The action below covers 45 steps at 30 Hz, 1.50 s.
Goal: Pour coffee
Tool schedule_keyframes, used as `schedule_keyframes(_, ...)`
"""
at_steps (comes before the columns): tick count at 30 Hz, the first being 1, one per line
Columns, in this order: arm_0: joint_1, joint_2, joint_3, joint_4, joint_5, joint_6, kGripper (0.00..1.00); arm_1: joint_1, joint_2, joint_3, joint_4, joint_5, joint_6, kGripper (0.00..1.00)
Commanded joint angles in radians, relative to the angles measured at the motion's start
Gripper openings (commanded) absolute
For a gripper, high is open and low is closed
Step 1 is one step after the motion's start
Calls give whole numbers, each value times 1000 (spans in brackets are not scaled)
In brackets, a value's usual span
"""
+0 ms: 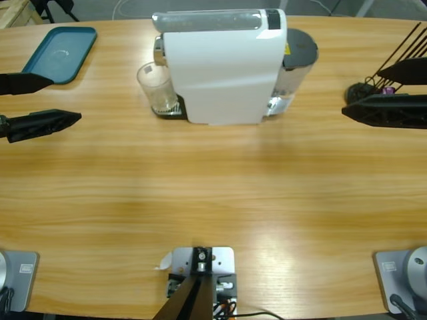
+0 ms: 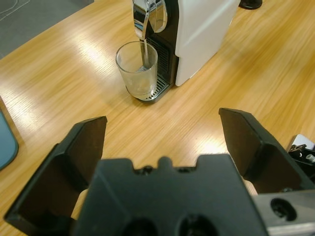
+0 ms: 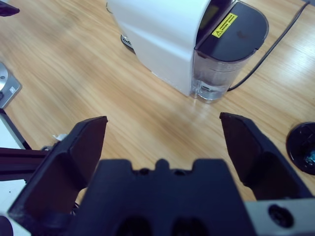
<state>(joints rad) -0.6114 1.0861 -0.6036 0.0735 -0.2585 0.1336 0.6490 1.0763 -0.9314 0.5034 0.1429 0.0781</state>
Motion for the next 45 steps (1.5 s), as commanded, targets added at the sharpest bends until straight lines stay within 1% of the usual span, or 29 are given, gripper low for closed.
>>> schedule_keyframes(1,-5,8,-16,0,-16,22,1000,-3,-42,47,-1,13,1,1000)
schedule_keyframes(8,-5,-6,1,-1,-17,23,1000,-6,-43,51,-3,12,0,1000)
schedule_keyframes(11,-5,2,3,-1,-17,27,1000,-6,-60,58,-14,-9,0,1000)
schedule_keyframes(15,-5,21,1,-9,-18,27,1000,-6,-63,60,-23,-9,0,1000)
schedule_keyframes(45,-5,13,16,-6,-18,26,1000,-6,-81,97,-50,-5,-3,1000)
